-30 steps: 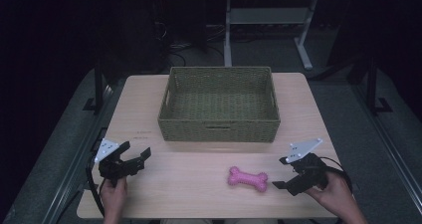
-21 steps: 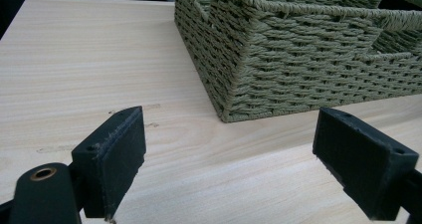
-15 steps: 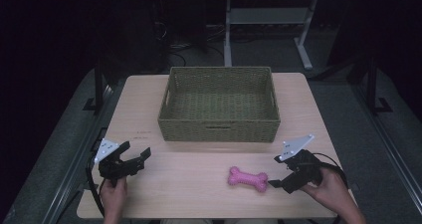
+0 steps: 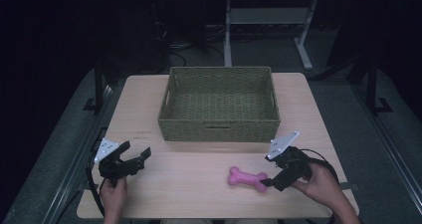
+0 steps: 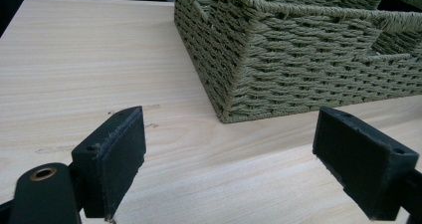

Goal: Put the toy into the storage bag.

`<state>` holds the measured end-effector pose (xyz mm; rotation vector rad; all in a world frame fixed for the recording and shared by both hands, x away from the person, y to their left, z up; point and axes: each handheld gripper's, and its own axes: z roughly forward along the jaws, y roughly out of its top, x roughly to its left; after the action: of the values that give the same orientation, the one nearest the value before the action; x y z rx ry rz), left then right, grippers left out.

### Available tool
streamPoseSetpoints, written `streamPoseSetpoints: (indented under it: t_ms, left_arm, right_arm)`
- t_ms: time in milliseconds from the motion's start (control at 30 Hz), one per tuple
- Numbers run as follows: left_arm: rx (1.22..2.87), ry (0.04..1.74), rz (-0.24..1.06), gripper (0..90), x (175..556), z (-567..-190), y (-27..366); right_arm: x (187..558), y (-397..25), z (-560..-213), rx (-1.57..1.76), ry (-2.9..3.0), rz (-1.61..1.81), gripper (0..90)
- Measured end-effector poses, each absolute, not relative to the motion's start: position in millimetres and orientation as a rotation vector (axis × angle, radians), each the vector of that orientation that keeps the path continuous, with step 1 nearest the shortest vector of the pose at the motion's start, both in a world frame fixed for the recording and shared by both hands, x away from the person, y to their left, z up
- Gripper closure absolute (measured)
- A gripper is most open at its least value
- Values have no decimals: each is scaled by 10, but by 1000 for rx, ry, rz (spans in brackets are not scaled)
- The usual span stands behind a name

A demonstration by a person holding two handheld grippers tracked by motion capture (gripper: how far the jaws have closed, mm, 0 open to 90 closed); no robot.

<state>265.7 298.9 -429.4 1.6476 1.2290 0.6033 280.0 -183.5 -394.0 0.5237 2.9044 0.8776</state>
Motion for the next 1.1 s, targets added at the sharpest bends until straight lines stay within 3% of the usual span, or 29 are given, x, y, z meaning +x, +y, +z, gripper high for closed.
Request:
streamPoseSetpoints:
  t_ms: [1100]
  left_arm:
    - [1642,1227,601,128,2655,-4288,2996]
  right_arm:
    - [2985,-1323,-4183,398,3051,715,264]
